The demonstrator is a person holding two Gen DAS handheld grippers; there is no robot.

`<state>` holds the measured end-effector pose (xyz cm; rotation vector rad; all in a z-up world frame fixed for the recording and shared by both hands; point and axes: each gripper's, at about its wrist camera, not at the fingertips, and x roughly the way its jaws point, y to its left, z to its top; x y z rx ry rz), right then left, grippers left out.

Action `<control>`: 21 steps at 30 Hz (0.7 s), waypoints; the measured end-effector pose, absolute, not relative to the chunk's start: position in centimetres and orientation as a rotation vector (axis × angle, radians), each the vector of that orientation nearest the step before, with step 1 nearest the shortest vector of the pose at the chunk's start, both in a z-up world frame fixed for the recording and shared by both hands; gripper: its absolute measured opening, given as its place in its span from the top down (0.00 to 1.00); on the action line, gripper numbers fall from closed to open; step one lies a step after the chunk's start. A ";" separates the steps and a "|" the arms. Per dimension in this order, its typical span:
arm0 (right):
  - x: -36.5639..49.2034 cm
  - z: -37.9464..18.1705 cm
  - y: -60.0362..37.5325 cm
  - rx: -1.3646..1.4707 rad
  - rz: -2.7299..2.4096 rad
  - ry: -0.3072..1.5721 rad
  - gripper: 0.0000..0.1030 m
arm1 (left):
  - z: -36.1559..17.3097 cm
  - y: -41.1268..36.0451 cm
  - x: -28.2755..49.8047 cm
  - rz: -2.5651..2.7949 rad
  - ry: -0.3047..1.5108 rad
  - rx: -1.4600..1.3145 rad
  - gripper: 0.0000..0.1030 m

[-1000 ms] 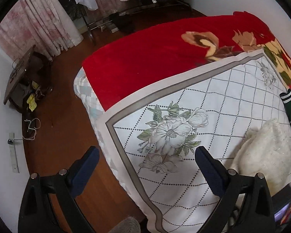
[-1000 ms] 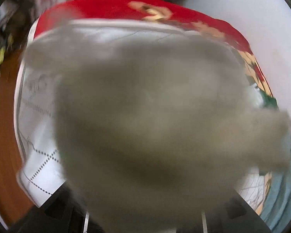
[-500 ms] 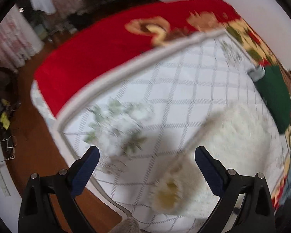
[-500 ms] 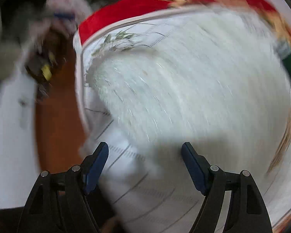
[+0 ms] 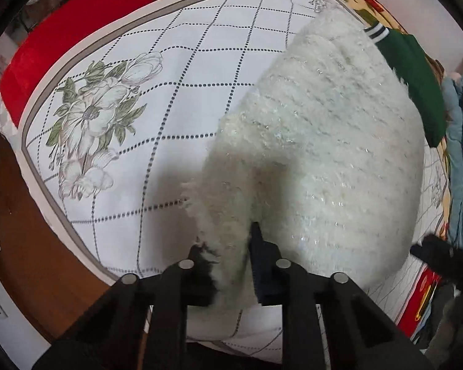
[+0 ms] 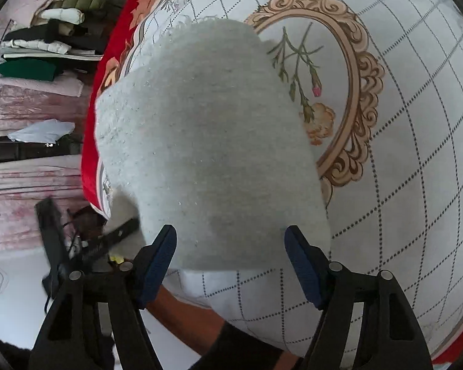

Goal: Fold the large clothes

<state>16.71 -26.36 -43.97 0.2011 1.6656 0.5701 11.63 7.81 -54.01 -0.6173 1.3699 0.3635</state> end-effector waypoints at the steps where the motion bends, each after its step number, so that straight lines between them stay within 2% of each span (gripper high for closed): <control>1: 16.7 -44.2 -26.0 0.185 0.565 1.665 0.28 | -54.7 7.9 11.4 0.366 1.387 -0.621 0.85; 5: 17.5 -47.7 -25.3 0.039 0.465 1.723 0.27 | -58.2 8.7 11.8 0.364 1.450 -0.672 0.83; 7: 18.2 -49.8 -25.4 0.046 0.453 1.769 0.22 | -57.5 8.7 12.5 0.378 1.454 -0.653 0.79; 9: 19.2 -49.7 -26.0 0.088 0.476 1.794 0.21 | -55.6 8.8 12.9 0.385 1.444 -0.623 0.76; 11: 20.2 -48.4 -26.7 0.120 0.541 1.770 0.21 | -53.0 9.4 12.8 0.394 1.398 -0.633 0.65; 12: 20.6 -47.8 -27.2 0.142 0.576 1.757 0.21 | -52.0 9.7 12.8 0.386 1.370 -0.643 0.48; 13: 21.2 -47.4 -27.7 0.168 0.605 1.747 0.21 | -50.9 10.1 12.9 0.383 1.336 -0.645 0.23; 14: 21.8 -47.2 -28.1 0.198 0.640 1.737 0.21 | -49.9 10.6 13.1 0.384 1.296 -0.643 0.14; 17: 23.7 -49.1 -27.5 0.255 0.751 1.741 0.21 | -49.6 11.4 15.0 0.358 1.252 -0.629 0.12; 20: 25.1 -53.2 -27.2 0.318 0.833 1.795 0.09 | -52.0 11.6 17.8 0.305 1.264 -0.596 0.12; 21: 25.1 -54.4 -27.3 0.359 0.867 1.815 0.08 | -53.0 11.6 18.2 0.290 1.275 -0.593 0.12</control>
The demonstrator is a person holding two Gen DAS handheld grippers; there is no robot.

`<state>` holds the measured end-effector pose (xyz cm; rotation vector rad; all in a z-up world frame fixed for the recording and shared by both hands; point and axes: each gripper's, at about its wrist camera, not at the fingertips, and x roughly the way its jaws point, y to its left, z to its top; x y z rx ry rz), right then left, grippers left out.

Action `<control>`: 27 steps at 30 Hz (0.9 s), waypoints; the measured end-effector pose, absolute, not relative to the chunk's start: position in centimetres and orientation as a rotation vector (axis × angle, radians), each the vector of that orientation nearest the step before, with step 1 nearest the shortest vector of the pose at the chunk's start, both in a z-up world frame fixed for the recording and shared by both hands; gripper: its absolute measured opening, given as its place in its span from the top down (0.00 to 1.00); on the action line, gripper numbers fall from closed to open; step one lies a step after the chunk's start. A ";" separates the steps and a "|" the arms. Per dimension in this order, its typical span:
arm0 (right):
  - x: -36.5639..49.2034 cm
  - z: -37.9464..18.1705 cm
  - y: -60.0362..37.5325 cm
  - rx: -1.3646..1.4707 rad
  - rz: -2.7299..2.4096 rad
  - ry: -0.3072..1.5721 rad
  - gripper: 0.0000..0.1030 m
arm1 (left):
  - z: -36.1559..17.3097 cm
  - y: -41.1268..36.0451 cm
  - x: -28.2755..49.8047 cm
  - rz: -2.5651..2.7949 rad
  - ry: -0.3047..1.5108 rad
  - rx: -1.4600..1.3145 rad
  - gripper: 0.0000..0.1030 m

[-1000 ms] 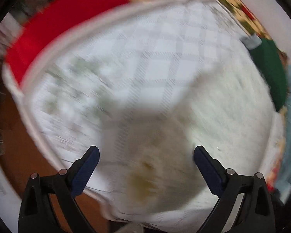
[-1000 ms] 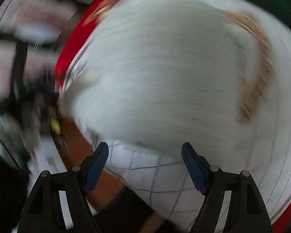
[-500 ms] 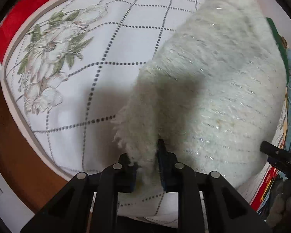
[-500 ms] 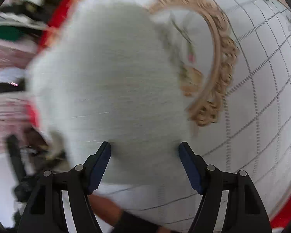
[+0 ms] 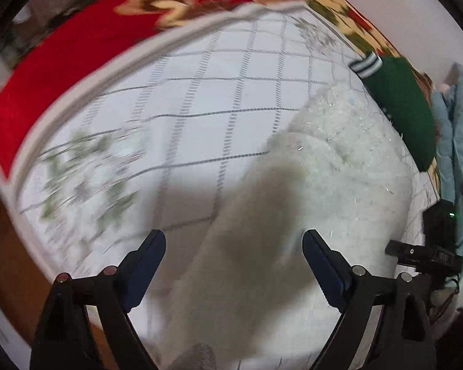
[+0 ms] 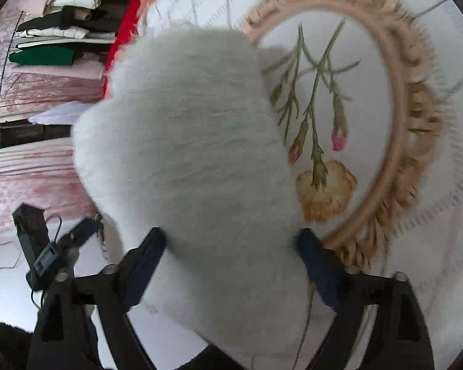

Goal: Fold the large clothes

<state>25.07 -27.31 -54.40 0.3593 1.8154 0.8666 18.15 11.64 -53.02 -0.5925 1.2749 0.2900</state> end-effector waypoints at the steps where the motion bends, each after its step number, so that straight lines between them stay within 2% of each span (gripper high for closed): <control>1: 25.3 -55.1 -27.4 0.388 0.888 1.830 0.08 | -54.0 11.4 19.1 0.259 1.289 -0.598 0.12; 5: 25.5 -56.6 -26.3 0.483 1.026 1.809 0.07 | -55.6 10.9 21.0 0.176 1.302 -0.581 0.12; 7: 25.3 -56.6 -25.9 0.497 1.050 1.796 0.16 | -55.6 11.0 21.6 0.179 1.298 -0.556 0.16; 8: 25.4 -56.6 -25.3 0.502 1.047 1.781 0.24 | -55.3 11.4 21.5 0.190 1.279 -0.545 0.19; 9: 25.5 -56.5 -25.0 0.526 1.043 1.769 0.36 | -55.0 11.8 21.5 0.198 1.256 -0.542 0.28; 10: 25.9 -56.2 -24.7 0.558 1.041 1.763 0.44 | -54.9 12.4 21.5 0.199 1.243 -0.543 0.42; 11: 25.7 -55.8 -24.7 0.574 1.039 1.756 0.46 | -54.8 12.8 21.6 0.198 1.236 -0.540 0.55; 12: 25.6 -55.2 -24.8 0.602 1.035 1.748 0.50 | -54.3 13.2 21.7 0.195 1.224 -0.548 0.75; 13: 25.3 -54.9 -25.1 0.634 1.029 1.748 0.51 | -54.1 13.3 21.6 0.186 1.219 -0.558 0.80; 15: 24.8 -55.0 -25.9 0.774 1.040 1.778 0.51 | -53.7 13.3 21.8 0.163 1.217 -0.548 0.81; 16: 24.6 -55.3 -26.0 0.764 1.023 1.795 0.47 | -53.9 13.3 21.6 0.150 1.225 -0.539 0.80; 17: 24.7 -55.6 -25.9 0.732 1.003 1.800 0.41 | -54.3 13.2 21.9 0.130 1.244 -0.539 0.79; 18: 24.7 -56.1 -25.9 0.683 0.968 1.807 0.24 | -54.9 13.4 22.3 0.121 1.261 -0.544 0.66; 19: 25.1 -56.5 -25.8 0.665 0.948 1.817 0.12 | -55.3 13.7 22.6 0.104 1.265 -0.558 0.64; 20: 25.1 -57.4 -25.5 0.668 0.943 1.831 0.12 | -55.6 13.9 22.9 0.098 1.262 -0.563 0.64; 21: 25.0 -57.7 -25.3 0.694 0.955 1.819 0.13 | -55.6 13.9 22.9 0.095 1.262 -0.564 0.66; 23: 25.1 -57.6 -24.9 0.713 0.962 1.792 0.27 | -55.1 14.2 22.9 0.093 1.240 -0.548 0.73; 24: 25.2 -57.3 -25.0 0.727 0.958 1.780 0.38 | -54.7 14.2 22.7 0.084 1.228 -0.541 0.82; 25: 25.1 -56.9 -25.2 0.745 0.953 1.773 0.44 | -54.2 14.3 22.7 0.075 1.219 -0.539 0.86; 27: 24.7 -56.0 -25.1 0.773 0.937 1.762 0.48 | -53.3 14.6 23.0 0.071 1.212 -0.538 0.87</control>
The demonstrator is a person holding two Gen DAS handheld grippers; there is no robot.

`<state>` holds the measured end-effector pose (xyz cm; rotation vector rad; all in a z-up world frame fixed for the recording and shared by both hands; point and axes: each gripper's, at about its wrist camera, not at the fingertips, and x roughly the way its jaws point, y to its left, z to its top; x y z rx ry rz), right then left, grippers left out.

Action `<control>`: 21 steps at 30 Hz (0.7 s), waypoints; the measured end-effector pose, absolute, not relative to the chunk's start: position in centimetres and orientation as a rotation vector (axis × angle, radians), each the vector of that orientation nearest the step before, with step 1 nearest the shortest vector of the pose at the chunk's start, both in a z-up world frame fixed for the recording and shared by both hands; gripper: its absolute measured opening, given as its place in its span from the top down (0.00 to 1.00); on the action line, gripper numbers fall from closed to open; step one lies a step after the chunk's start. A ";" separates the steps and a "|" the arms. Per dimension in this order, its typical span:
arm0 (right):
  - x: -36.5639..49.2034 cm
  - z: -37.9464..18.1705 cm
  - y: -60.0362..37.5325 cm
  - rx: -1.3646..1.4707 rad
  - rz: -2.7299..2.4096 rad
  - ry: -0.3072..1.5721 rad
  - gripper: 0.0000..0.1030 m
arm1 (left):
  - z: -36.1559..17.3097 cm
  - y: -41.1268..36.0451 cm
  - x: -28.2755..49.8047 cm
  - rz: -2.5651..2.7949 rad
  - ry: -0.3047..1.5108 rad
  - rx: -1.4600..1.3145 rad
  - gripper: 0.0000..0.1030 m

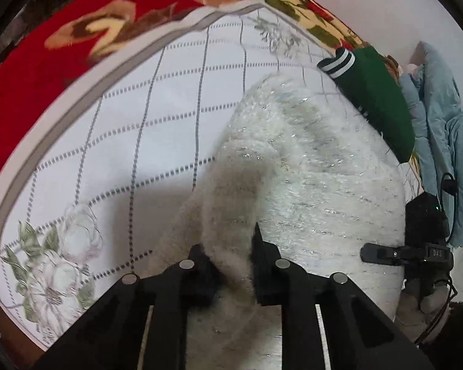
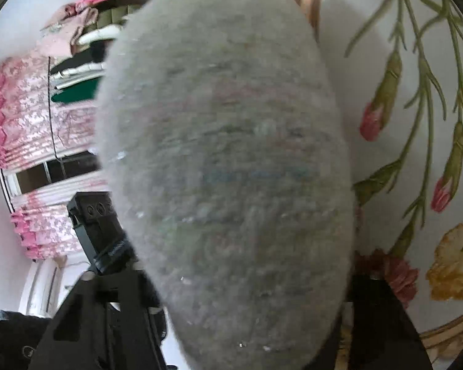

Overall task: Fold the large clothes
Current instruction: 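Lift the folded cardigan with both tools and carry it onto the bedspread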

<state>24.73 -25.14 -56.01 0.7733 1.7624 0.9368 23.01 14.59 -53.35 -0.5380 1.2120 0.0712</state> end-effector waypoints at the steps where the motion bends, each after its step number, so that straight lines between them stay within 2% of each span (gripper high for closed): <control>1: 24.7 -55.6 -25.0 0.794 0.935 1.760 0.49 | -52.8 14.8 23.2 0.065 1.208 -0.539 0.87; 11: 26.5 -47.5 -25.6 0.854 0.954 1.666 0.51 | -44.4 15.3 28.3 -0.003 1.145 -0.446 0.87; 21: 39.5 -38.4 -30.9 0.873 0.989 1.475 0.51 | -37.2 11.9 42.3 -0.107 1.012 -0.385 0.87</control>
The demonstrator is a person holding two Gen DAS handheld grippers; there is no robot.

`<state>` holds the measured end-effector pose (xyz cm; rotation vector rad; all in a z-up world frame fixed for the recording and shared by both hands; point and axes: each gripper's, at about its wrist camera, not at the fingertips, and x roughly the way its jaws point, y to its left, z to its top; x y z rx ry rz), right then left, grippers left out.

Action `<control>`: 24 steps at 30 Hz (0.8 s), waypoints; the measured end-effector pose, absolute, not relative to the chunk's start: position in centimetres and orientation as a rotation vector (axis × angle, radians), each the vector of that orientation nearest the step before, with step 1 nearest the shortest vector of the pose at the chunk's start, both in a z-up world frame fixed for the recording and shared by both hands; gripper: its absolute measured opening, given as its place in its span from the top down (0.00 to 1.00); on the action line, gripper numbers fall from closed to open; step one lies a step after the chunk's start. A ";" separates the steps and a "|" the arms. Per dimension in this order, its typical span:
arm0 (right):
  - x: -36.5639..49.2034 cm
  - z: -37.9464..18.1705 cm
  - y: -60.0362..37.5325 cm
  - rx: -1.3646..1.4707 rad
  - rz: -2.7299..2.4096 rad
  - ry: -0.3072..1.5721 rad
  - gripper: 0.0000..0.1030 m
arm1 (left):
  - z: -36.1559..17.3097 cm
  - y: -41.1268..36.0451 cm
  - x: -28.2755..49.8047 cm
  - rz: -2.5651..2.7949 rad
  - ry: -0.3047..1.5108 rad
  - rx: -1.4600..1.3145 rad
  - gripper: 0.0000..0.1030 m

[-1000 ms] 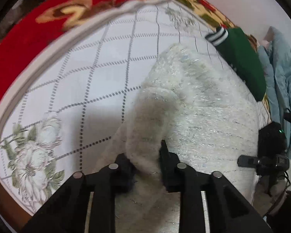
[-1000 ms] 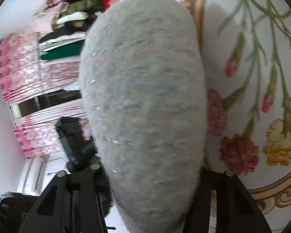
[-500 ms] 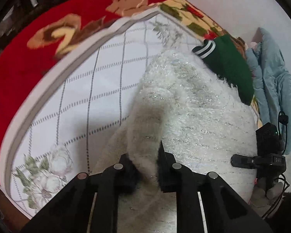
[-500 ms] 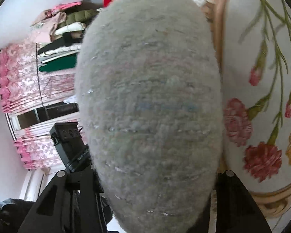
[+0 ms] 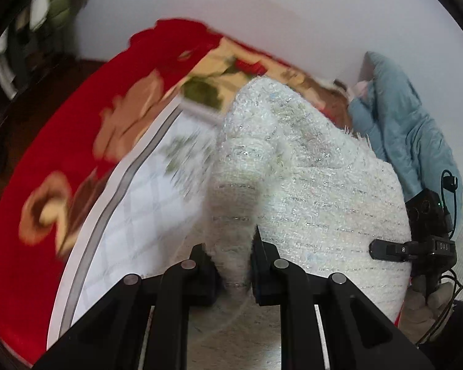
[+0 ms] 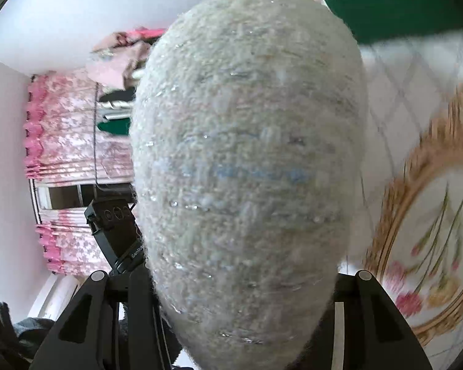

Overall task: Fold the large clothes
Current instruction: 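Lift the folded cardigan with both tools and carry it onto the bedspread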

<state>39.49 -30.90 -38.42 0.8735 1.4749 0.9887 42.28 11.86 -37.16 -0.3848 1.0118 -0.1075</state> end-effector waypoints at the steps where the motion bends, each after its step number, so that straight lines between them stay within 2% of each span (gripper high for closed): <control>1: 41.3 -37.8 -31.8 0.870 0.989 1.453 0.51 | -36.9 11.2 44.3 -0.122 0.998 -0.388 0.87; 6: 52.4 -36.4 -37.7 0.860 0.961 1.365 0.51 | -37.7 7.1 54.1 -0.187 0.956 -0.378 0.87; 11: 66.3 -38.9 -44.7 0.842 0.911 1.332 0.51 | -41.9 0.6 65.0 -0.247 0.974 -0.376 0.87; 15: 76.6 -44.2 -52.4 0.835 0.829 1.379 0.51 | -46.7 -4.9 70.4 -0.278 1.055 -0.352 0.87; 18: 79.8 -48.7 -56.2 0.884 0.807 1.435 0.50 | -49.1 -7.2 71.7 -0.289 1.095 -0.325 0.85; 21: 80.6 -51.3 -57.3 0.895 0.815 1.450 0.44 | -49.8 -7.8 71.5 -0.285 1.103 -0.313 0.77; 23: 78.7 -51.4 -55.9 0.850 0.776 1.456 0.34 | -49.3 -7.6 71.1 -0.271 1.110 -0.303 0.73; 24: 78.1 -51.1 -55.5 0.801 0.737 1.466 0.25 | -48.9 -7.5 70.8 -0.259 1.117 -0.299 0.71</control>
